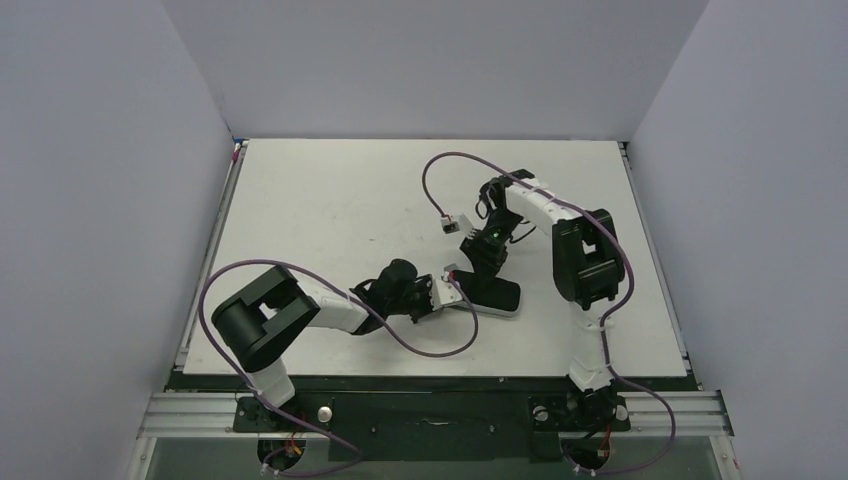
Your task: Open the umbrella
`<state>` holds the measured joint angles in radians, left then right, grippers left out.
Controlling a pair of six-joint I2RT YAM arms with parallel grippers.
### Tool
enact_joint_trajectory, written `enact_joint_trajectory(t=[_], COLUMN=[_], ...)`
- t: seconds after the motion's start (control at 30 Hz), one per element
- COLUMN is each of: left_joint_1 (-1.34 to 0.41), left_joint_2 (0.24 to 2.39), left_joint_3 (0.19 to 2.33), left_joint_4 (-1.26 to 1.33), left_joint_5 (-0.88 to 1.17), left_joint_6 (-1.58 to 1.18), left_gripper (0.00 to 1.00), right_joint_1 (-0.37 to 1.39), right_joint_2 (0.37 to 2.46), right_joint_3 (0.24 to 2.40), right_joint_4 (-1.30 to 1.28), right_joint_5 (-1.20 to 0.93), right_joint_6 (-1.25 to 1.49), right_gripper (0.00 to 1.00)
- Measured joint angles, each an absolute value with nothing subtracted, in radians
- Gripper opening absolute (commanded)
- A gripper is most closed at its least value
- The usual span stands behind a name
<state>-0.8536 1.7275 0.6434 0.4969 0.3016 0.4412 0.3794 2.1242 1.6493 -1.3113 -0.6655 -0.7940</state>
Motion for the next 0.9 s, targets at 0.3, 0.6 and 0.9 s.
enact_joint_trajectory(t=[0.3,0.6,0.9], left_joint_1=[-0.878,-0.901,-0.935], left_joint_2=[1.724,1.804,1.811], left_joint_3=[0.647,0.755,0.756], left_joint_4=[0.495,0.471,0.484], left_joint_5=[0.258,0.236,0.242], left_joint_6=[0.321,0.247,0.286], left_gripper=[0.00,0.00,0.00], right_joint_1=[0.325,0.287,0.263], right_joint_2=[2.097,1.953,1.899], right_joint_3=[1.554,1.327,1.225], right_joint_4=[-1.214,-0.861,-0.483], right_joint_5=[-0.748,-0.781,-0.714], right_joint_6=[-0.589,-0.142,0.296], right_gripper=[0.00,0.00,0.00])
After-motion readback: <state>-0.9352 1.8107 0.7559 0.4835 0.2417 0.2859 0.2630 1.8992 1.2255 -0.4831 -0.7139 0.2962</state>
